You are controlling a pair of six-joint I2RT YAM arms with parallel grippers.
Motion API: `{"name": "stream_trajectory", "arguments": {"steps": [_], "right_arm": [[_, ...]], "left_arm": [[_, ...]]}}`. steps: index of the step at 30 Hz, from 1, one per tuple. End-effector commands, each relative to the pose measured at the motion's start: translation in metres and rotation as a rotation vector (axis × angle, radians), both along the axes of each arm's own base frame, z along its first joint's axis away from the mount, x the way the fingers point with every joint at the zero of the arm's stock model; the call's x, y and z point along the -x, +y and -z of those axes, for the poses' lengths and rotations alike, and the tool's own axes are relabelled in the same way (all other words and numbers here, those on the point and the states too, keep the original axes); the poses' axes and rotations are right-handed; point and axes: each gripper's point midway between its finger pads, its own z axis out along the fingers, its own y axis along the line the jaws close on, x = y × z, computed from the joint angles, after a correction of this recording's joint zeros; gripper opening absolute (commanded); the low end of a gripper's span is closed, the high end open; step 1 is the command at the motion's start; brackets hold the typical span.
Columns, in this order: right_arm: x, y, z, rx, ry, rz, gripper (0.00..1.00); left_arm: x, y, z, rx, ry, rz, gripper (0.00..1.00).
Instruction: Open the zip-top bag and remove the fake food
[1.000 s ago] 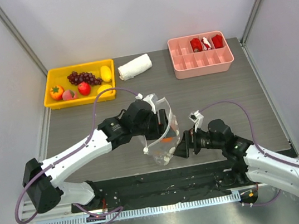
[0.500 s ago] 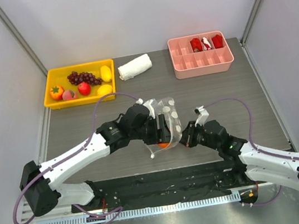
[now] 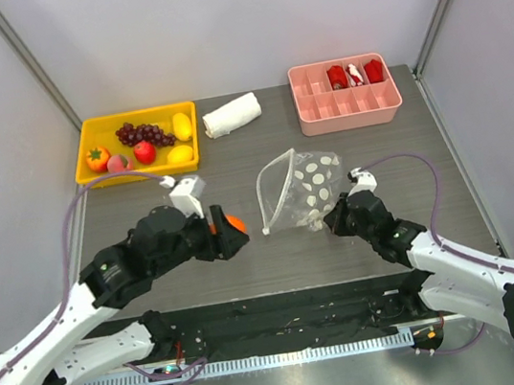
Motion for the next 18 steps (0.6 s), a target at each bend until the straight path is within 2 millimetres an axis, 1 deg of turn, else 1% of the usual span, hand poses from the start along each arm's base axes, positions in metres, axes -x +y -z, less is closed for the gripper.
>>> {"name": "stream_trajectory", "arguments": {"steps": [1, 2, 3, 4, 5, 6, 7, 8, 9, 10, 11, 12, 13, 14, 15, 16, 17, 18], "right_arm": [[0.002, 0.002, -0.013, 0.046, 0.000, -0.057, 0.05], [0.005, 0.000, -0.013, 0.066, 0.023, -0.067, 0.11], [0.007, -0.001, -0.015, 0.074, 0.030, -0.073, 0.26], [0.010, 0.000, -0.015, 0.076, 0.041, -0.083, 0.35], [0.013, -0.001, -0.019, 0.079, 0.052, -0.090, 0.43], [0.015, -0.001, -0.022, 0.078, 0.059, -0.098, 0.53], [0.018, -0.001, -0.025, 0.077, 0.066, -0.104, 0.59], [0.023, -0.004, -0.026, 0.085, 0.081, -0.106, 0.64], [0.022, -0.004, -0.036, 0.079, 0.072, -0.101, 0.74], [0.021, -0.008, -0.041, 0.080, 0.068, -0.076, 0.78], [0.023, -0.011, -0.051, 0.077, 0.050, -0.065, 0.81], [0.023, -0.014, -0.056, 0.074, 0.038, -0.051, 0.89], [0.023, -0.018, -0.060, 0.078, 0.025, -0.034, 0.92], [0.024, -0.023, -0.064, 0.082, 0.019, -0.018, 0.93], [0.025, -0.024, -0.072, 0.065, -0.007, -0.016, 0.94], [0.026, -0.023, -0.074, 0.056, -0.011, -0.021, 0.94], [0.029, -0.020, -0.074, 0.039, -0.010, -0.037, 0.94], [0.031, -0.019, -0.075, 0.026, -0.013, -0.042, 0.94]], "left_arm": [[-0.050, 0.064, -0.026, -0.034, -0.229, -0.390, 0.06], [-0.060, 0.073, -0.030, -0.058, -0.270, -0.445, 0.06], [-0.068, 0.080, -0.031, -0.097, -0.305, -0.490, 0.06], [-0.086, 0.095, -0.025, -0.204, -0.345, -0.597, 0.06], [-0.100, 0.108, -0.031, -0.244, -0.351, -0.672, 0.03], [-0.112, 0.113, -0.032, -0.268, -0.347, -0.711, 0.02], [-0.123, 0.114, -0.031, -0.270, -0.330, -0.723, 0.00], [-0.146, 0.128, -0.021, -0.311, -0.298, -0.799, 0.00], [-0.162, 0.129, -0.025, -0.271, -0.313, -0.837, 0.00], [-0.175, 0.133, -0.023, -0.263, -0.324, -0.873, 0.00], [-0.193, 0.144, -0.013, -0.286, -0.315, -0.908, 0.00], [-0.212, 0.144, -0.017, -0.240, -0.345, -0.927, 0.00], [-0.227, 0.158, -0.017, -0.238, -0.357, -0.966, 0.00], [-0.240, 0.162, -0.016, -0.256, -0.380, -0.962, 0.00], [-0.260, 0.162, -0.003, -0.277, -0.372, -0.971, 0.02], [-0.279, 0.177, -0.006, -0.263, -0.385, -1.014, 0.02], [-0.294, 0.181, 0.002, -0.274, -0.371, -1.012, 0.01], [-0.314, 0.180, 0.029, -0.310, -0.315, -0.982, 0.00]]}}
